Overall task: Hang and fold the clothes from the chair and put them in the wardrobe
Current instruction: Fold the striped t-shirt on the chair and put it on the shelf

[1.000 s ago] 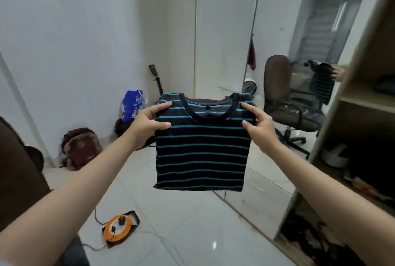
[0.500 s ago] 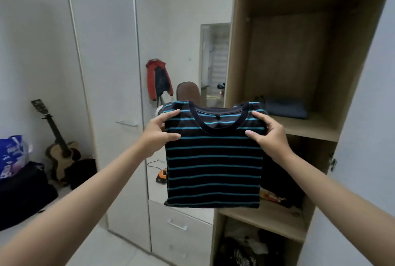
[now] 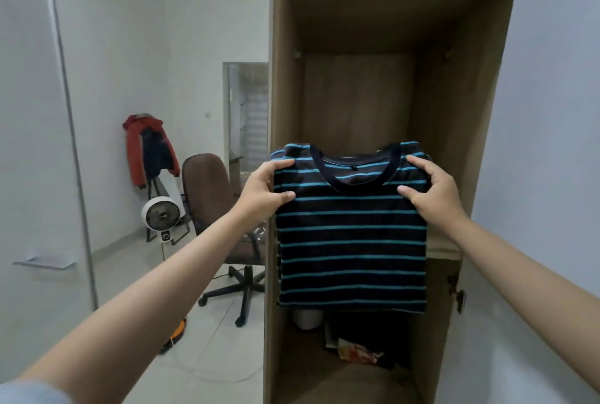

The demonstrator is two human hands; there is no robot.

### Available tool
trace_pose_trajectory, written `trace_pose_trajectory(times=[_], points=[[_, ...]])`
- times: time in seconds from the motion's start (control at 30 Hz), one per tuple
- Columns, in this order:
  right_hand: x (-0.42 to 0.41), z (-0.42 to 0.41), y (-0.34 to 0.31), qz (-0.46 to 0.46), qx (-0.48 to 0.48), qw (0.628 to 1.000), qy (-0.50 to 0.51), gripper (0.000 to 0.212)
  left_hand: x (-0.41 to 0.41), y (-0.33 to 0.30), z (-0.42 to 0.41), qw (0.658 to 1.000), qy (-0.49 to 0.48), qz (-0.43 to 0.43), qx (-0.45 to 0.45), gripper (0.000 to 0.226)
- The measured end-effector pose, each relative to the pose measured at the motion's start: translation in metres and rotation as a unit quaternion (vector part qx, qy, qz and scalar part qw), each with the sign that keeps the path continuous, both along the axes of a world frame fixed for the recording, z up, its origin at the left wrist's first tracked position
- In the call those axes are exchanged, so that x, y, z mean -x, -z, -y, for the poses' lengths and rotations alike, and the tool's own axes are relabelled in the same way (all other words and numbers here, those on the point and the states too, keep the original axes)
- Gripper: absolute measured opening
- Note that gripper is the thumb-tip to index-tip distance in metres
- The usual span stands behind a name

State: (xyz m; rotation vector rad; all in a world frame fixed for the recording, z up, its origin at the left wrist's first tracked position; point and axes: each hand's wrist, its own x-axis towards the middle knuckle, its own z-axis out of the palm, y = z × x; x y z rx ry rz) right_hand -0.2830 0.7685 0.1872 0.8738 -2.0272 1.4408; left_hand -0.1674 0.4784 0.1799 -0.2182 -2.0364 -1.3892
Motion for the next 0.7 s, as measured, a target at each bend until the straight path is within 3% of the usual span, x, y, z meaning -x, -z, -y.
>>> trace_pose_trajectory(times=[0.17,0.3,0.47,0.6,0.7], points=[[0.061,0.01,-0.024,0.018,0.008,0.999,0.042,0.059,0.085,-0.029,0.012,0.999,-0.017,0.001,0.044,0.059],[0.11,0.025,-0.037,0.046,0.009,0.997,0.058,0.059,0.146,-0.041,0.013,1.0,-0.006,0.014,-0.008,0.062],[0.168,0.046,-0.033,0.105,-0.045,0.99,0.087,0.058,0.21,-0.033,0.017,0.999,-0.033,0.029,0.002,0.073],[0.206,0.053,-0.016,0.143,-0.15,0.969,0.135,0.064,0.248,-0.026,0.013,0.987,-0.05,0.098,0.116,0.082],[0.21,0.061,0.006,0.147,-0.289,0.91,0.257,0.071,0.259,-0.012,0.005,0.941,-0.136,0.214,0.224,0.082]])
